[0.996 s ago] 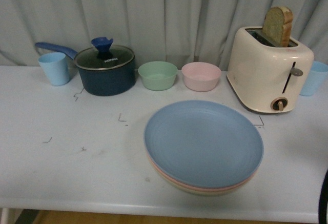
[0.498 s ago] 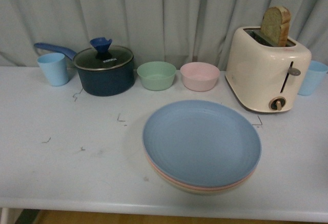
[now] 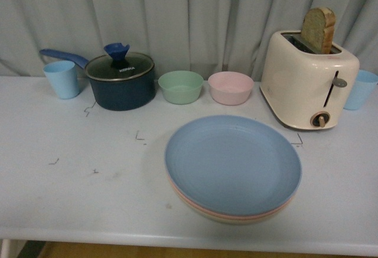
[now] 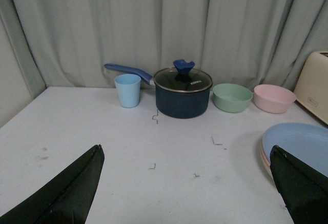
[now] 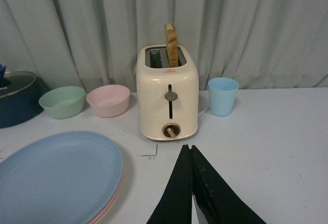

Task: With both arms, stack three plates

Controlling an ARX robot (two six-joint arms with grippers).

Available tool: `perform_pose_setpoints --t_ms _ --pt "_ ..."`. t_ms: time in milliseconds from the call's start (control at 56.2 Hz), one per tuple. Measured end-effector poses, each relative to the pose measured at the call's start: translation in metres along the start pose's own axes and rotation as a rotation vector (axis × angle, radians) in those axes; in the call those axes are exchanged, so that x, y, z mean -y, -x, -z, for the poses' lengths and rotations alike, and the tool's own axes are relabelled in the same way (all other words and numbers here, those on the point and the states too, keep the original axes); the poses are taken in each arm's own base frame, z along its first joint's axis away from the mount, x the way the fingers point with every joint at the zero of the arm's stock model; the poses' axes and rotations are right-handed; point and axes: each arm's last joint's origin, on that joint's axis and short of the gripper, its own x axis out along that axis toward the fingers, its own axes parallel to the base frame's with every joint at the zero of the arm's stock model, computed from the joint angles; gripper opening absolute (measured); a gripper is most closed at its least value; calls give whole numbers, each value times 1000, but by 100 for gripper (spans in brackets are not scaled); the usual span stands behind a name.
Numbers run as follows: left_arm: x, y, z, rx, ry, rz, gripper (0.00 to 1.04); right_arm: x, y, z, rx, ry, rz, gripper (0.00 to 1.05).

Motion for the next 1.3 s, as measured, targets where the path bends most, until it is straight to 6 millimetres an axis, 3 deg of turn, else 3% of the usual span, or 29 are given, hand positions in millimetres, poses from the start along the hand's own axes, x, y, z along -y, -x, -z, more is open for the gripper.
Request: perform_pose_setpoints --t_ms 605,1299 --pt "0 0 0 0 0 0 98 0 41 -7 30 0 0 2" --pt "0 0 0 0 0 0 98 0 64 -3 23 0 -1 2"
